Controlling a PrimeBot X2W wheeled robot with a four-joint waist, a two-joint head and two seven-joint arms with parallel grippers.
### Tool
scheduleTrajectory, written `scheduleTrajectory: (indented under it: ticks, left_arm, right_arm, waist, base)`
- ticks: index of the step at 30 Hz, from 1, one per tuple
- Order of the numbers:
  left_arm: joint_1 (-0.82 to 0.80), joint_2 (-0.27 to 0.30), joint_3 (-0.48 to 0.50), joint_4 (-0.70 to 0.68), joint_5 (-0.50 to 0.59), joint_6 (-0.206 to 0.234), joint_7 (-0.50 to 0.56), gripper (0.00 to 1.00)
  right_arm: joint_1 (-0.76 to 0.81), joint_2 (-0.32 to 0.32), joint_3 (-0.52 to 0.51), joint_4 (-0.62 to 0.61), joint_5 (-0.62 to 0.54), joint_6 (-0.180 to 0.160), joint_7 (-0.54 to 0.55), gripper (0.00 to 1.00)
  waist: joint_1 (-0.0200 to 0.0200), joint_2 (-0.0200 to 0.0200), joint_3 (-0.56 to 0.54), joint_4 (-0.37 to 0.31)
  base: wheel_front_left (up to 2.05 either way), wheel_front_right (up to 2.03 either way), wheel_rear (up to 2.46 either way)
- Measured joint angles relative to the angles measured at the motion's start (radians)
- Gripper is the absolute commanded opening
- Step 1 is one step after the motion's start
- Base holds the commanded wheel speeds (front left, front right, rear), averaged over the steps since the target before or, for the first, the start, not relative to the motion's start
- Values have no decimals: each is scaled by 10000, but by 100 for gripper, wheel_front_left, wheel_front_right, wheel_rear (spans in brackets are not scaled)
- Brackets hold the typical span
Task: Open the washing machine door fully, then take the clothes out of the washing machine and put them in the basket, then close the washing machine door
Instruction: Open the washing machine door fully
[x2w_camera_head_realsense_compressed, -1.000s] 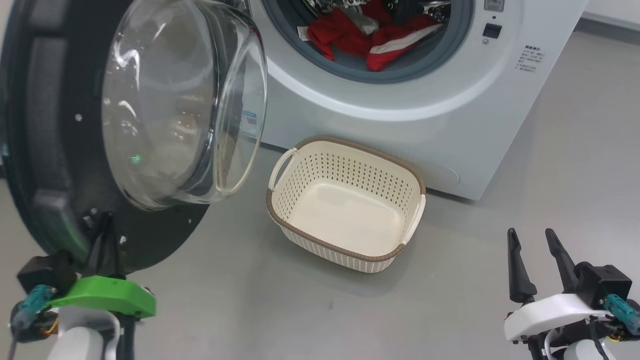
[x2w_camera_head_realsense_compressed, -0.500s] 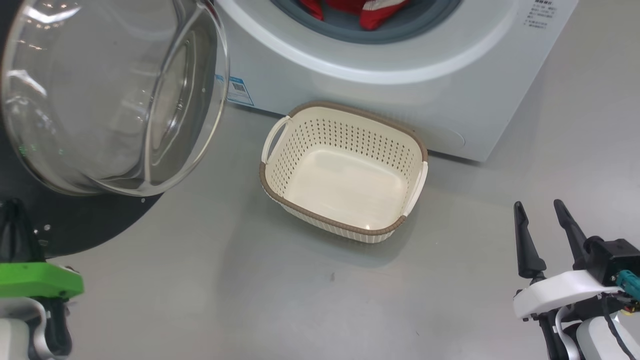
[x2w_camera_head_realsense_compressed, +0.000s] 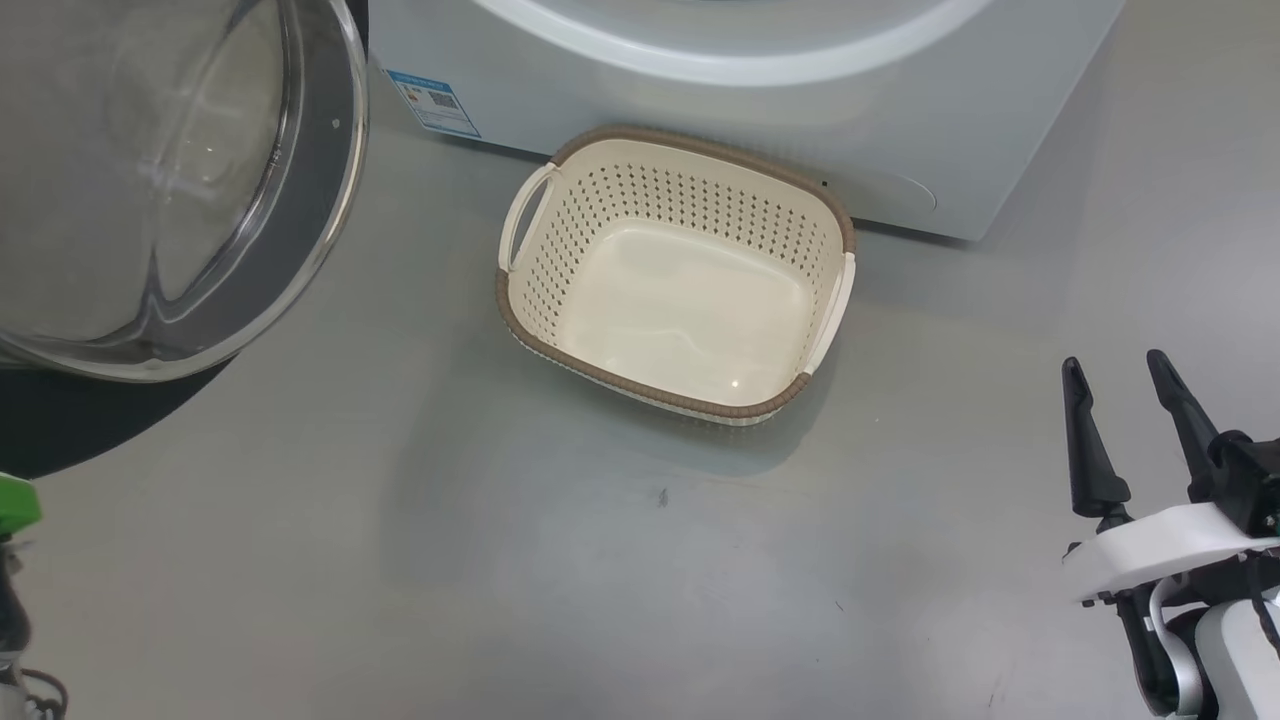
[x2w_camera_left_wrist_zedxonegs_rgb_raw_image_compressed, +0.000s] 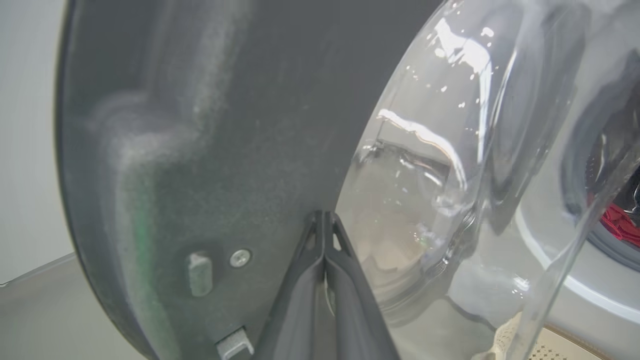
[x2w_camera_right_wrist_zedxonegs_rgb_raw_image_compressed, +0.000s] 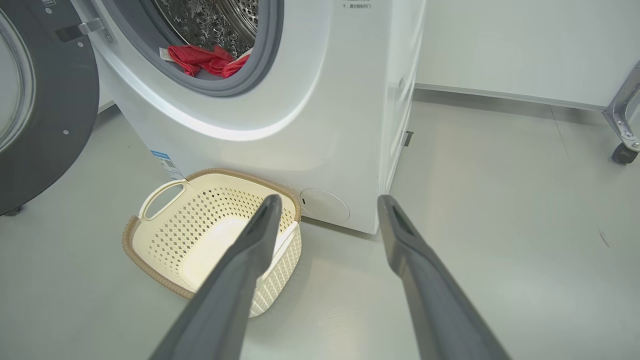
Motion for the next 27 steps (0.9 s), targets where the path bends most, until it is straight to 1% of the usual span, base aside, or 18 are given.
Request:
scheduleTrajectory:
  ticks: [1, 4, 7, 17, 27]
  left_arm:
    - [0, 0, 0, 0, 0, 0, 0, 0]
    - [-310, 261, 257, 332, -155, -140, -67, 0]
    - [-547, 347, 343, 543, -178, -180, -69, 0]
    - [-1179, 397, 403, 1126, -230, -405, -157, 0]
    - [-1456, 368, 332, 1643, -130, -581, -169, 0]
  right_arm:
    - [0, 0, 0, 0, 0, 0, 0, 100]
    - [-16, -178, -130, -171, -65, -4, 132, 100]
    - [-61, -247, -209, -303, -121, -15, 198, 100]
    - [-89, -430, -428, -589, -207, -77, 372, 100]
    - [-89, -420, -481, -610, -207, -77, 445, 100]
  waist:
    - [0, 0, 0, 0]
    - [0, 0, 297, -32]
    - [0, 0, 509, -37]
    - [0, 0, 1050, 37]
    - [0, 0, 1041, 133]
  base:
    - [0, 0, 0]
    - [0, 0, 0]
    - [0, 0, 0]
    - [0, 0, 0]
    - [0, 0, 0]
